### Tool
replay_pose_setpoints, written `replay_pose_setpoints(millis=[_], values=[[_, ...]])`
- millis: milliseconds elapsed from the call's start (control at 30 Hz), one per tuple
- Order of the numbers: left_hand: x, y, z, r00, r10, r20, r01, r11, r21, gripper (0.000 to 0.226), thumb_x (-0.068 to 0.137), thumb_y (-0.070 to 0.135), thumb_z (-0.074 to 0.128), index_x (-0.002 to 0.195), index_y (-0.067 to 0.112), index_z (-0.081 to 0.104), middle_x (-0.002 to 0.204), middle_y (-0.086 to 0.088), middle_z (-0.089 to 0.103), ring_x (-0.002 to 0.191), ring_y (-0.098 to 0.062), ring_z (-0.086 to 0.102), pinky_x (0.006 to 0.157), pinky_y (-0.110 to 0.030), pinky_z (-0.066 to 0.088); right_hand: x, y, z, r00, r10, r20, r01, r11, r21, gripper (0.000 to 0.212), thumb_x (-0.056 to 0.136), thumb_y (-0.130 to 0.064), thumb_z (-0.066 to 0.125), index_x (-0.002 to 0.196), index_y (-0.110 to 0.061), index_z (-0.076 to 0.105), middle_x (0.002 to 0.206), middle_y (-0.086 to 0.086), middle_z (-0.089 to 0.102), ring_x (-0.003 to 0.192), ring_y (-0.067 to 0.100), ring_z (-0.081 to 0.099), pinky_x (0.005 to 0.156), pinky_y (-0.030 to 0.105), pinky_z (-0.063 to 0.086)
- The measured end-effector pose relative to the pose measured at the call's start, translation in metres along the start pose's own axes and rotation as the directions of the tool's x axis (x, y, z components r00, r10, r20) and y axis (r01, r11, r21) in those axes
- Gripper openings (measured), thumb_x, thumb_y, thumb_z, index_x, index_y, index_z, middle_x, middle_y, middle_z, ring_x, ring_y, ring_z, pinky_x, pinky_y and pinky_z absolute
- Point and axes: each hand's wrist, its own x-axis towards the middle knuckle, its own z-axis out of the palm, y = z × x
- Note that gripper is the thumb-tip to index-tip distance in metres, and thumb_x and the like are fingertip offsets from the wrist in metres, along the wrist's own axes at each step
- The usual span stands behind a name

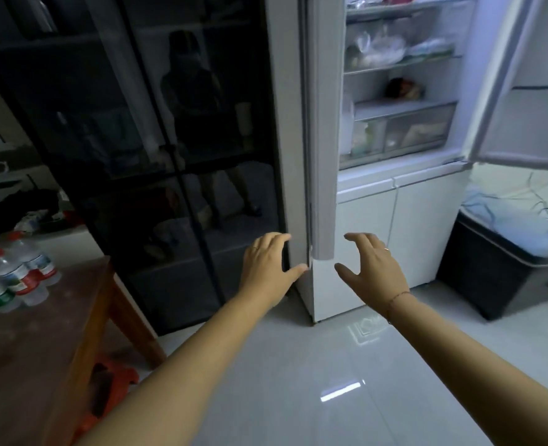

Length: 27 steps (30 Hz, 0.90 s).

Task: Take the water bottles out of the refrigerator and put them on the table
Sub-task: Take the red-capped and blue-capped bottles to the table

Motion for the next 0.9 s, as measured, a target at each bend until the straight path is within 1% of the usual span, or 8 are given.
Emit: replay_pose_setpoints(millis=[133, 233, 333, 433, 567, 667, 733, 900], values=[[0.039, 0.059, 0.024, 0.999, 0.048, -0.005, -0.049, 0.999, -0.015, 0.063, 0.085, 0.043, 0.064, 0.14, 0.022, 0.041, 0.142, 0.003, 0.042, 0.133, -0.018, 0.035, 0.11, -0.031, 0.024, 0.02, 0.048, -0.039, 0.999, 0.002, -0.035, -0.002, 1.0, 0.007, 0.057, 0.086, -0.035, 0.061, 0.136, -0.016, 0.04, 0.137, 0.006, 0.045, 0.125, 0.025, 0.044, 0.103, 0.035, 0.039], [0.071, 0.103, 0.041, 0.997, 0.056, -0.045, -0.057, 0.998, -0.032, 0.062, 0.085, 0.043, 0.064, 0.139, 0.022, 0.043, 0.139, 0.003, 0.045, 0.13, -0.019, 0.038, 0.109, -0.031, 0.025, 0.044, 0.082, -0.07, 0.998, -0.016, -0.056, 0.016, 1.0, 0.008, 0.057, 0.086, -0.035, 0.062, 0.135, -0.015, 0.041, 0.137, 0.006, 0.045, 0.125, 0.026, 0.044, 0.102, 0.036, 0.038], [0.101, 0.141, 0.059, 0.995, 0.038, -0.096, -0.043, 0.998, -0.055, 0.06, 0.084, 0.043, 0.065, 0.136, 0.022, 0.045, 0.134, 0.003, 0.048, 0.124, -0.02, 0.042, 0.104, -0.029, 0.028, 0.073, 0.113, -0.099, 0.995, -0.059, -0.08, 0.06, 0.998, 0.005, 0.057, 0.086, -0.034, 0.062, 0.135, -0.015, 0.041, 0.136, 0.007, 0.046, 0.123, 0.028, 0.045, 0.101, 0.036, 0.039], [0.124, 0.167, 0.077, 0.991, -0.003, -0.131, -0.005, 0.998, -0.058, 0.059, 0.084, 0.044, 0.065, 0.135, 0.022, 0.045, 0.131, 0.003, 0.049, 0.121, -0.019, 0.043, 0.098, -0.025, 0.026, 0.102, 0.138, -0.12, 0.989, -0.117, -0.094, 0.117, 0.993, 0.0, 0.056, 0.086, -0.034, 0.061, 0.135, -0.014, 0.041, 0.136, 0.007, 0.046, 0.123, 0.027, 0.045, 0.101, 0.036, 0.039], [0.15, 0.19, 0.091, 0.978, -0.059, -0.198, 0.05, 0.997, -0.053, 0.057, 0.085, 0.043, 0.065, 0.133, 0.02, 0.047, 0.134, 0.003, 0.049, 0.123, -0.017, 0.043, 0.097, -0.023, 0.024, 0.142, 0.163, -0.132, 0.979, -0.184, -0.083, 0.186, 0.982, 0.022, 0.057, 0.086, -0.034, 0.061, 0.135, -0.015, 0.04, 0.137, 0.005, 0.045, 0.125, 0.024, 0.044, 0.102, 0.035, 0.04], [0.176, 0.2, 0.089, 0.967, -0.082, -0.243, 0.081, 0.997, -0.016, 0.056, 0.086, 0.041, 0.064, 0.134, 0.018, 0.047, 0.136, 0.001, 0.049, 0.126, -0.019, 0.042, 0.104, -0.029, 0.028, 0.174, 0.172, -0.135, 0.971, -0.218, -0.097, 0.222, 0.974, 0.037, 0.056, 0.086, -0.035, 0.061, 0.134, -0.014, 0.041, 0.136, 0.007, 0.046, 0.123, 0.026, 0.045, 0.101, 0.035, 0.04], [0.197, 0.204, 0.085, 0.961, -0.092, -0.259, 0.095, 0.995, -0.001, 0.057, 0.086, 0.04, 0.064, 0.135, 0.017, 0.047, 0.138, 0.0, 0.047, 0.128, -0.021, 0.041, 0.106, -0.032, 0.03, 0.197, 0.173, -0.135, 0.967, -0.232, -0.104, 0.238, 0.97, 0.055, 0.056, 0.086, -0.035, 0.061, 0.134, -0.015, 0.041, 0.137, 0.007, 0.045, 0.123, 0.027, 0.046, 0.1, 0.036, 0.041], [0.262, 0.207, 0.067, 0.934, -0.061, -0.353, 0.075, 0.997, 0.025, 0.057, 0.086, 0.037, 0.066, 0.135, 0.016, 0.046, 0.138, -0.003, 0.046, 0.127, -0.022, 0.042, 0.101, -0.032, 0.037, 0.259, 0.167, -0.135, 0.947, -0.287, -0.146, 0.304, 0.946, 0.111, 0.055, 0.083, -0.031, 0.063, 0.132, -0.014, 0.044, 0.132, 0.008, 0.047, 0.117, 0.027, 0.048, 0.096, 0.039, 0.044]])
